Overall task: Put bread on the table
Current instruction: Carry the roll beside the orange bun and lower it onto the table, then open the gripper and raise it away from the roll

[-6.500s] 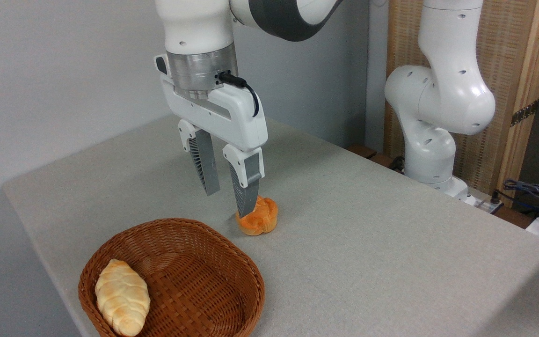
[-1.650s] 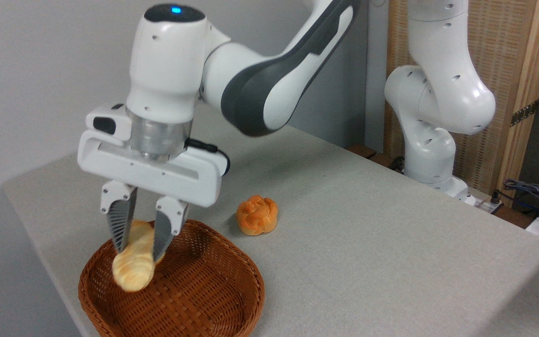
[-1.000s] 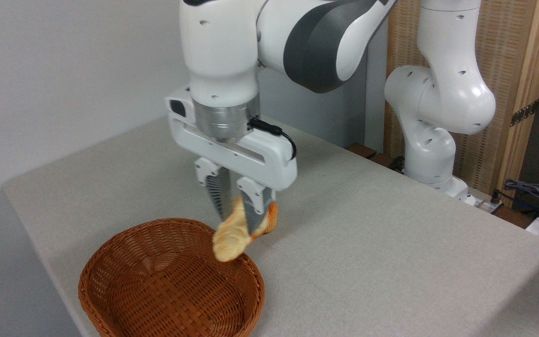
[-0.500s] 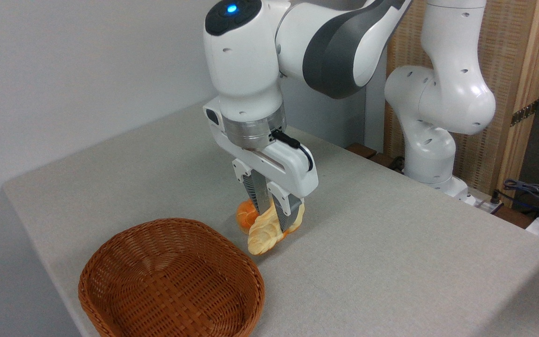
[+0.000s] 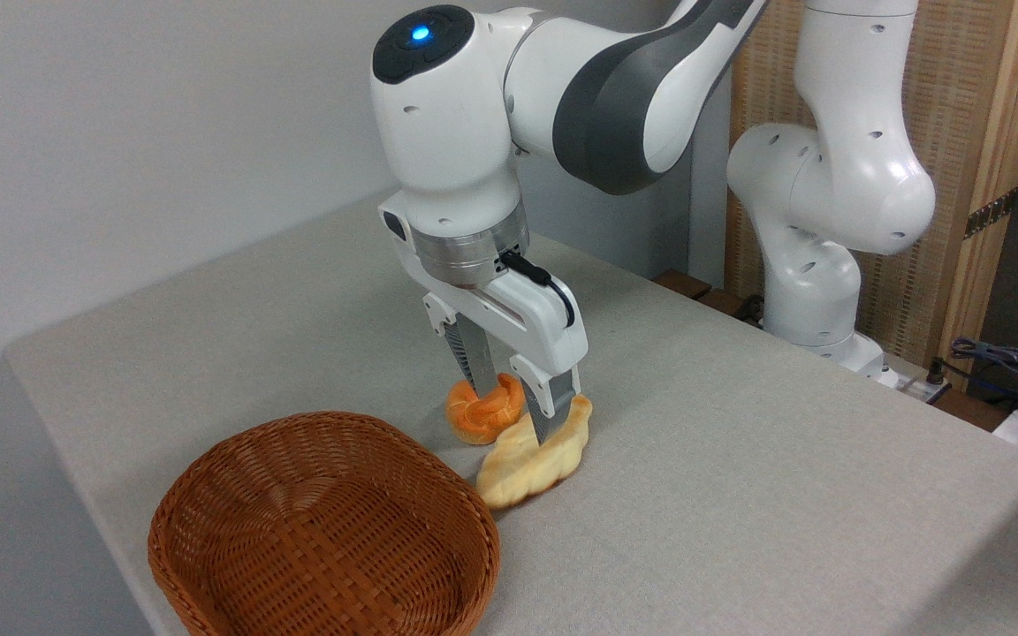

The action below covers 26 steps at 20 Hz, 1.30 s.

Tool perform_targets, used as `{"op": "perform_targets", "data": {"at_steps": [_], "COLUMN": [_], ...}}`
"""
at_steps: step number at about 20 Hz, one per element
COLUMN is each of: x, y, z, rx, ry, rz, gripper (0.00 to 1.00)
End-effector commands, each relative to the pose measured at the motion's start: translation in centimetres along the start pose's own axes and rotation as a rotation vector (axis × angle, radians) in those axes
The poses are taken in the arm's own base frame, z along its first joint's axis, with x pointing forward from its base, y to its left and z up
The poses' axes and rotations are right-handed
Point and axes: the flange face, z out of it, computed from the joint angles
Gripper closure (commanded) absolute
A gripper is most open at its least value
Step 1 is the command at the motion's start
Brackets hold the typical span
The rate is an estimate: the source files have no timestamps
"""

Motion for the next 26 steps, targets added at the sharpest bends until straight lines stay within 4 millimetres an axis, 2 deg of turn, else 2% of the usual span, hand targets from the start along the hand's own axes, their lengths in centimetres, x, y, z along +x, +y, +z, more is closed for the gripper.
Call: {"op": "perform_targets", "data": {"at_steps": [1,2,4,8,10,12,21,26], "x": [0.1,0.3,2.0,4.7,5.6,5.7,5.6,5.4], "y": [0.0,0.1,1.3,2.9,3.2,2.9,2.5,2.4], "z": [-0.8,-1.6,-3.7,-8.8,-8.8,-8.4,-8.1,-8.4], "rx": [0.021,0.035,0.073,0.223,0.294,0.299,0.19,0.193], "ry": [0.003,0.017,0.041,0.059,0.02,0.016,0.094,0.1], "rz": [0.021,0.02,0.047,0.05,0.036,-0.014,-0.093,-0.098], "gripper": [0.0,0.0,0.0,0.0,0.0,0.0,0.0,0.0]}}
